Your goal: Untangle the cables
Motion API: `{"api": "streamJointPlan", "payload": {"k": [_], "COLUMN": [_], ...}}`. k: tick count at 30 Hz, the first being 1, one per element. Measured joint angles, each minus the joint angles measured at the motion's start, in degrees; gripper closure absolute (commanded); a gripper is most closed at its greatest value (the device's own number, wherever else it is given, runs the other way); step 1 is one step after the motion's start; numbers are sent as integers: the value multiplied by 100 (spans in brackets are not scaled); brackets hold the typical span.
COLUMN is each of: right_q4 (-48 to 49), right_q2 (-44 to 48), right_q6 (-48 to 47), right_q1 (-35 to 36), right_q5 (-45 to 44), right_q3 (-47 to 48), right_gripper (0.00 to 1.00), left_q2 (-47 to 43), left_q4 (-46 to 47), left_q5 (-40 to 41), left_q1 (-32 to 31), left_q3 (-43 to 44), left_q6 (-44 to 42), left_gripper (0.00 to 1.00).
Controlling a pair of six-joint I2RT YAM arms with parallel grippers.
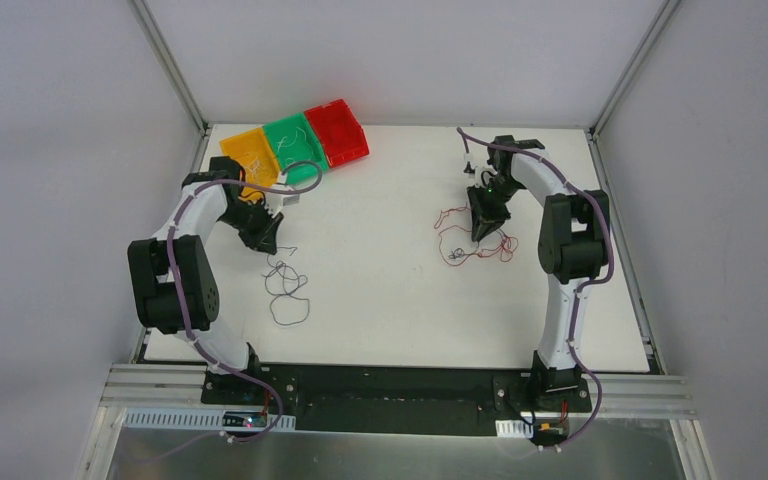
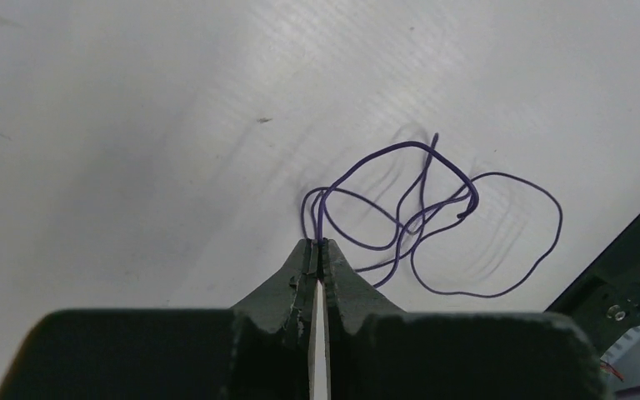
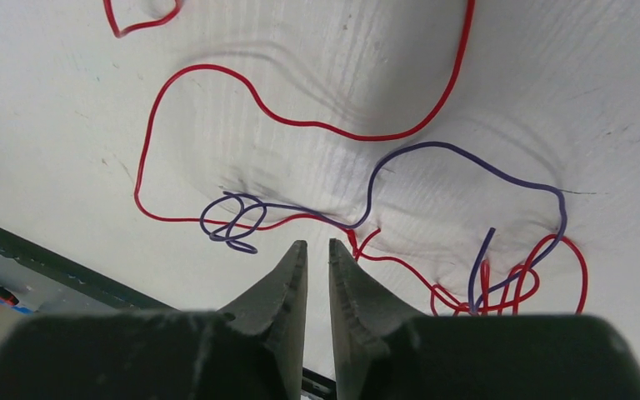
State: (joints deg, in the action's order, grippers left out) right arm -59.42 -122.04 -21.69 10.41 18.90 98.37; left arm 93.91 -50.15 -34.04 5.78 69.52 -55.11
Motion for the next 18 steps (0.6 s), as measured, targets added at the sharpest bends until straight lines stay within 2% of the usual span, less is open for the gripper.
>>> {"api": "streamJointPlan", "payload": {"k": [5,9,11,13,15,18], "right_q4": [-50,-55,-55,-50,-39,11], "right_q2": [4,17,37,79,164,376], "right_q6": [15,39,48,63,66,63], "right_q1": [0,0,0,0,0,0], "right_q5": [96,166,184,210,225,254], "right_q3": [0,0,0,0,-2,-59], "right_gripper": [81,79,77,76,76,75], "left_q2": [85,85,85,85,68,26], "left_q4": [140,234,260,280,319,330], "left_q5": [273,306,295,249,197,146], "left_q1": [96,116,201,348,501,697], "left_q3": [-74,-74,-52,9,87,240], "left_q6": [33,245,466,638,774,1084], "left_gripper": [56,39,27,7,1,1]}}
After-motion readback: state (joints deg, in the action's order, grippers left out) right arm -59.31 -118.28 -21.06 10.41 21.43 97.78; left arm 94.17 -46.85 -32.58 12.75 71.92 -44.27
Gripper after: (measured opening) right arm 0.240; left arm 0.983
